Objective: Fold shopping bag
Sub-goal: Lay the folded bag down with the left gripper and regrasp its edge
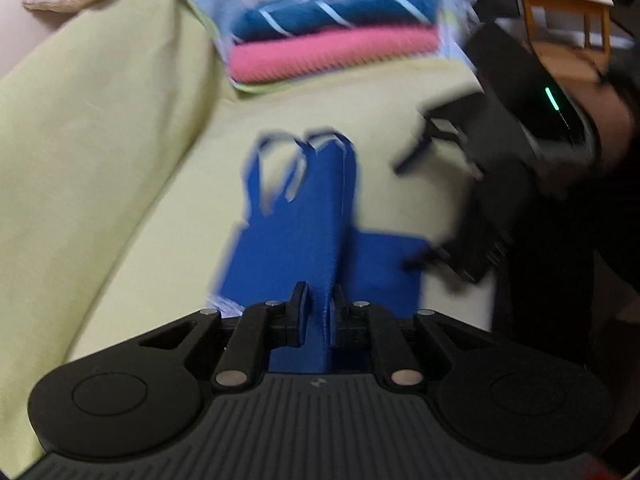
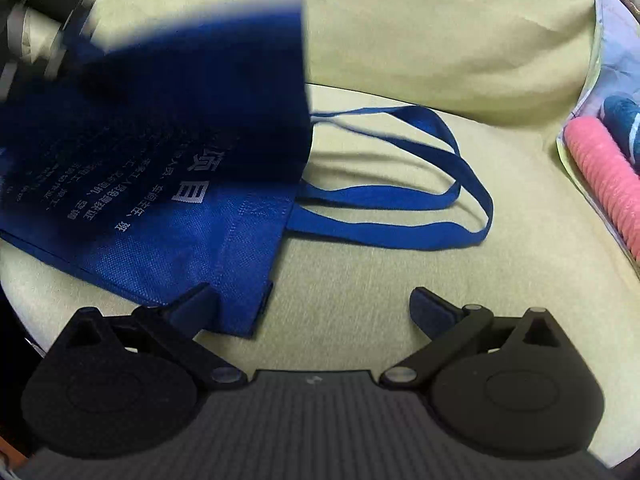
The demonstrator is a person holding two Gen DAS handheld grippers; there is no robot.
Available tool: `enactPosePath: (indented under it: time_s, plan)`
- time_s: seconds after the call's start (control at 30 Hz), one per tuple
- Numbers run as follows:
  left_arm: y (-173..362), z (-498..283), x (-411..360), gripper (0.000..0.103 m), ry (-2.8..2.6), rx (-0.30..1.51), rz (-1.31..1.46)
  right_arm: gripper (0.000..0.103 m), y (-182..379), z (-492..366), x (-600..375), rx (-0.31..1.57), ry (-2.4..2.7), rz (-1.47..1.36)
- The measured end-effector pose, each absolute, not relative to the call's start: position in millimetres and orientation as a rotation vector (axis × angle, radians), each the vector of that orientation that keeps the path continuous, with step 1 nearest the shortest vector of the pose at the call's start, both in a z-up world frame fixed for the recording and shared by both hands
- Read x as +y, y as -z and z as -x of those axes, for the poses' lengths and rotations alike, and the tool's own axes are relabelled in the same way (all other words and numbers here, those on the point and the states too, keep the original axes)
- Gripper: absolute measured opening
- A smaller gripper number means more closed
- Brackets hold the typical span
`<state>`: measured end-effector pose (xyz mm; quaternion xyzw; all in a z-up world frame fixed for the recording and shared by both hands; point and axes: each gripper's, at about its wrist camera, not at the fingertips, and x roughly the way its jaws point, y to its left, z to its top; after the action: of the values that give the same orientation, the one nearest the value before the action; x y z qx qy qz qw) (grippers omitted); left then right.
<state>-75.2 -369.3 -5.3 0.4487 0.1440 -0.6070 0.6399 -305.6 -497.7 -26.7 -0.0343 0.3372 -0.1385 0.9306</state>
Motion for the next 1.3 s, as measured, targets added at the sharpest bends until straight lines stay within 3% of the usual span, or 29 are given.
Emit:
enactPosePath:
  time_s: [0.17,0.6,0.73,0.9,1.13,1.17,1.3]
  plan:
    - [44.6,85.8,-364.6,0.009,1.339,0.294,-1.085,0.102,23.8,304.3,-496.9,0.698,0.285,0.066]
    - [61.5,83.7,-357.6,0.008,1.371,0.216,-1.186,0.102,22.4,308.6,-502.2,0.725,0.302,0.017]
    - [64.4,83.9,-360.1,0.008,1.369,0.194,-1.201,0.092,4.7,326.2,-496.7,0.724,0.298,0.006]
    - [69.1,85.8,-361.9,0.007,1.368,0.167,-1.213,0.091,-20.7,331.0,-486.9,0.605,0.286,0.012]
    - [69.7,81.1,-361.4,0.007,1.377,0.178,-1.198,0.09,13.4,295.2,-486.9,0.69,0.292,0.004]
    - [68.5,80.3,-361.1,0.009,1.379,0.19,-1.191,0.09,19.2,295.2,-487.2,0.698,0.292,-0.002]
    - [52.9,72.8,-356.9,0.029,1.401,0.266,-1.146,0.094,27.3,295.0,-486.9,0.709,0.294,-0.001]
